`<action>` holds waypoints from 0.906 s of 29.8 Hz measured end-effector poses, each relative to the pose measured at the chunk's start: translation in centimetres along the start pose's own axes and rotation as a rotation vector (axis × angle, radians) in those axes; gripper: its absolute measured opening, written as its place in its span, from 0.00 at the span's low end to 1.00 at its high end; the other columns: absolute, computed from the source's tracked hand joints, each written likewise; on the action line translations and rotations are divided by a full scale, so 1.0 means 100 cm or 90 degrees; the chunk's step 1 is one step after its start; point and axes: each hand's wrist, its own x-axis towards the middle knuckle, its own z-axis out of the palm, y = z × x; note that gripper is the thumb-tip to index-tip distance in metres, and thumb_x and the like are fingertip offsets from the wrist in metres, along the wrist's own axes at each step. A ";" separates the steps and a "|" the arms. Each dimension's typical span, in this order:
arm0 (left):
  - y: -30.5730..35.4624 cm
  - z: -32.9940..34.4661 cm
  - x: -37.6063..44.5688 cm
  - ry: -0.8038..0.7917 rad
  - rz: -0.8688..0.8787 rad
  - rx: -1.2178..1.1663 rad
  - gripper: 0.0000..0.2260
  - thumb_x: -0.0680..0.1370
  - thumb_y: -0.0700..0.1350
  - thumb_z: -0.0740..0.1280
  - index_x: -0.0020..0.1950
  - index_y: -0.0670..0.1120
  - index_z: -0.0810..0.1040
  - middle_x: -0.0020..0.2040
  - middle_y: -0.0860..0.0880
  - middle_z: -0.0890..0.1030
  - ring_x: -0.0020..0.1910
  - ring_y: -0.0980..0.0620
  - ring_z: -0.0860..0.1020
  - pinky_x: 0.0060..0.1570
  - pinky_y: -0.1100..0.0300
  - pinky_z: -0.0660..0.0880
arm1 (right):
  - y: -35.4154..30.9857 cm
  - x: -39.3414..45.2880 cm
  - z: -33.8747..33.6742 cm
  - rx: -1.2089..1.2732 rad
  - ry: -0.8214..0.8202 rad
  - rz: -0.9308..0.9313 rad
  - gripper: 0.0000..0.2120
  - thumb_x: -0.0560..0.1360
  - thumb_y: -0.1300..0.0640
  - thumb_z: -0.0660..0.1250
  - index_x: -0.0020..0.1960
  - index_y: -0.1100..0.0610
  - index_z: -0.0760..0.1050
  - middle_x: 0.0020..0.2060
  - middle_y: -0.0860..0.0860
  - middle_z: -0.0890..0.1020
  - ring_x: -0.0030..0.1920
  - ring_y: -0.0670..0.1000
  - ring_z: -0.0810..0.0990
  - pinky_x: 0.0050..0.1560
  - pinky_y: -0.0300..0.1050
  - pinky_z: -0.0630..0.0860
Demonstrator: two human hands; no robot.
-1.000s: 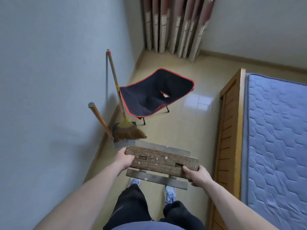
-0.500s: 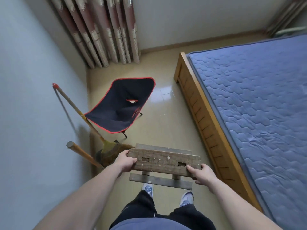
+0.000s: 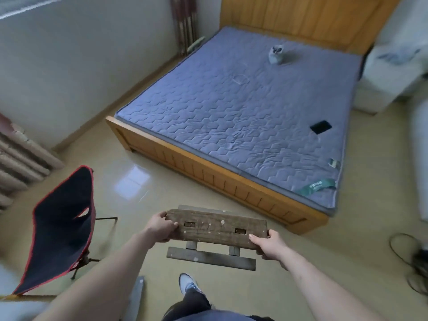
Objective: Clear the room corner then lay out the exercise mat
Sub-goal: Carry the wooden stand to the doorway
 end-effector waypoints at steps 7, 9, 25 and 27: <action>0.071 0.145 -0.061 -0.094 0.120 0.136 0.28 0.78 0.44 0.73 0.76 0.48 0.70 0.57 0.47 0.81 0.51 0.47 0.83 0.44 0.54 0.84 | 0.140 -0.063 -0.119 0.135 0.113 0.030 0.18 0.73 0.45 0.75 0.55 0.57 0.78 0.44 0.47 0.86 0.36 0.49 0.84 0.41 0.44 0.81; 0.091 0.203 -0.085 -0.132 0.163 0.191 0.29 0.77 0.45 0.73 0.77 0.49 0.69 0.58 0.47 0.81 0.51 0.48 0.83 0.44 0.55 0.83 | 0.190 -0.088 -0.155 0.195 0.154 0.047 0.19 0.73 0.45 0.74 0.55 0.56 0.78 0.47 0.48 0.86 0.37 0.50 0.85 0.41 0.44 0.82; 0.201 0.587 -0.261 -0.382 0.370 0.526 0.25 0.75 0.49 0.74 0.71 0.51 0.73 0.54 0.45 0.84 0.45 0.44 0.86 0.40 0.52 0.85 | 0.468 -0.235 -0.325 0.455 0.425 0.202 0.15 0.74 0.43 0.72 0.47 0.56 0.83 0.30 0.51 0.83 0.31 0.50 0.79 0.35 0.43 0.75; 0.207 0.649 -0.282 -0.411 0.392 0.557 0.26 0.75 0.47 0.74 0.72 0.50 0.73 0.54 0.45 0.84 0.45 0.44 0.86 0.40 0.53 0.85 | 0.502 -0.246 -0.351 0.479 0.451 0.227 0.15 0.74 0.43 0.72 0.47 0.55 0.85 0.29 0.50 0.81 0.32 0.50 0.79 0.36 0.43 0.74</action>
